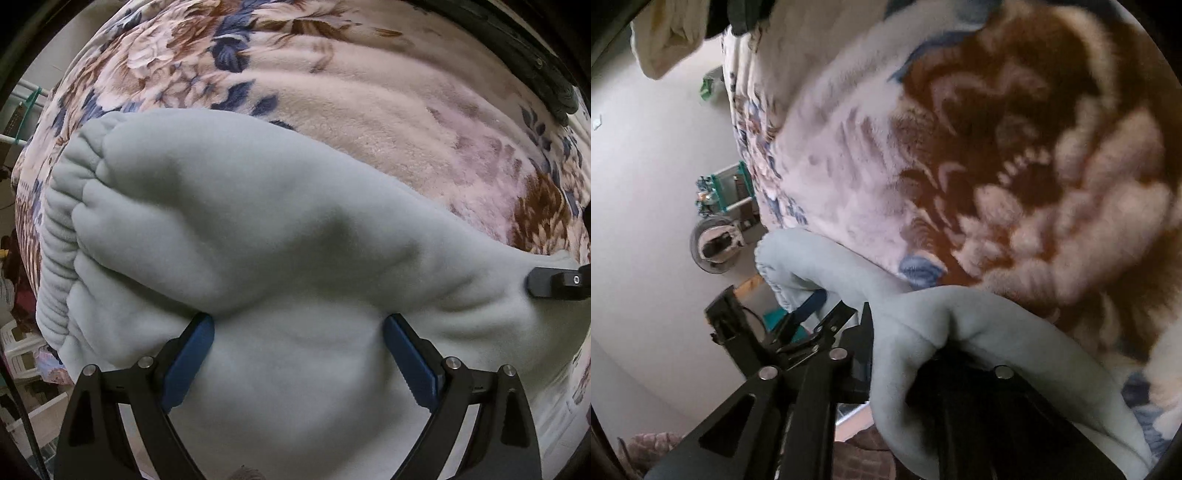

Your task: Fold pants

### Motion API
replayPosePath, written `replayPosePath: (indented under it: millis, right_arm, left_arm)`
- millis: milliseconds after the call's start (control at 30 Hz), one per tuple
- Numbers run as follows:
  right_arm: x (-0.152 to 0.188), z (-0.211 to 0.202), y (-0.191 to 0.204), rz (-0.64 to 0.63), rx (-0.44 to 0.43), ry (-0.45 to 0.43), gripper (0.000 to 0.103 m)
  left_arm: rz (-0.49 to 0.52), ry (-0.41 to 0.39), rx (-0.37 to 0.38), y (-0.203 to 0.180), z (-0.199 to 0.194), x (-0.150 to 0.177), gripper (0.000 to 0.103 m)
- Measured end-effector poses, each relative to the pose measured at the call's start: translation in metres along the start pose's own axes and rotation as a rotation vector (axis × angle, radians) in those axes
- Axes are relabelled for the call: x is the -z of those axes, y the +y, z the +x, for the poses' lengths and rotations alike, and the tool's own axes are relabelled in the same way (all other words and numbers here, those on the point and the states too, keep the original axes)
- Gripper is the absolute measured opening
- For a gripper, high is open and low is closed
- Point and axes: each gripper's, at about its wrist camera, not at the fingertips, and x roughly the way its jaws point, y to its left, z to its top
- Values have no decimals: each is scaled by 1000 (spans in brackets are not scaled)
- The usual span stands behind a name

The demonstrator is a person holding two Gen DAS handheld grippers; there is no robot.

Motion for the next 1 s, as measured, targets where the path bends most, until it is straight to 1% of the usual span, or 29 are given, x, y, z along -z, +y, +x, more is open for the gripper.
replayPosePath:
  millis: [33,67,100,133,200,267,300,333,400,433,467,500,533,567,600,633,667,700,733,767,800,833,867,933,967,1000]
  right_arm:
    - [-2,8,4,-10,18,22,41]
    - [-3,15,3,-23,55,44,40]
    - [-4,19,0,-32,107,66,19]
    - [-12,12,-4,15,156,59,15]
    - [-24,-17,-12,80,138,-9,11]
    - [-26,-57,-23,130,154,-76,12]
    - [-24,-76,-26,130,189,-122,12]
    - [-21,-98,-30,121,244,-144,12]
    - [-13,-124,-30,110,288,-164,12]
    - [-5,-135,-22,69,310,-170,13]
    - [2,-132,-12,26,314,-163,17]
    - [8,-135,-7,-13,313,-153,32]
    - [17,-130,3,-49,326,-138,42]
    - [19,-121,8,-73,347,-126,52]
    - [24,-113,10,-101,356,-111,52]
    - [28,-96,10,-115,389,-88,52]
    - [30,-83,6,-115,445,-86,52]
    - [28,-75,-3,-100,566,-110,52]
    - [27,-71,-9,-83,642,-127,52]
    - [26,-69,-17,-42,666,-158,52]
    - [27,-71,-20,7,653,-192,52]
    - [33,-75,-16,57,666,-235,52]
    - [38,-78,-9,62,691,-262,52]
    - [53,-76,20,59,773,-357,53]
    - [60,-77,30,61,798,-390,53]
    - [66,-76,39,64,811,-422,56]
  left_arm:
    - [3,1,-3,-4,1,-3,95]
    - [9,11,-4,-2,4,-2,95]
    - [12,17,0,-2,5,-19,95]
    - [18,18,6,-1,8,-22,95]
    - [26,11,18,3,9,-19,95]
    - [29,13,11,3,10,-18,95]
    - [28,12,9,5,10,-16,95]
    - [25,12,6,4,8,-16,95]
    - [7,8,17,3,1,-16,95]
    - [-7,-6,45,2,-8,-16,95]
    - [-13,-22,59,2,-15,-16,95]
    - [-14,-35,63,1,-20,-16,95]
    - [-9,-59,65,0,-28,-16,95]
    - [-5,-79,59,0,-32,-16,95]
    - [-4,-99,52,0,-36,-17,95]
    - [-3,-119,43,2,-39,-18,95]
    - [-8,-133,23,7,-40,-20,95]
    - [-16,-135,14,8,-41,-21,95]
    - [-32,-136,6,16,-41,-22,95]
    - [-55,-128,4,26,-41,-24,95]
    - [-81,-122,18,38,-43,-25,95]
    - [-101,-125,32,49,-46,-28,95]
    - [-129,-137,41,62,-52,-30,95]
    - [-168,-166,40,88,-65,-31,95]
    - [-180,-175,35,99,-68,-34,95]
    - [-192,-183,32,105,-72,-33,95]
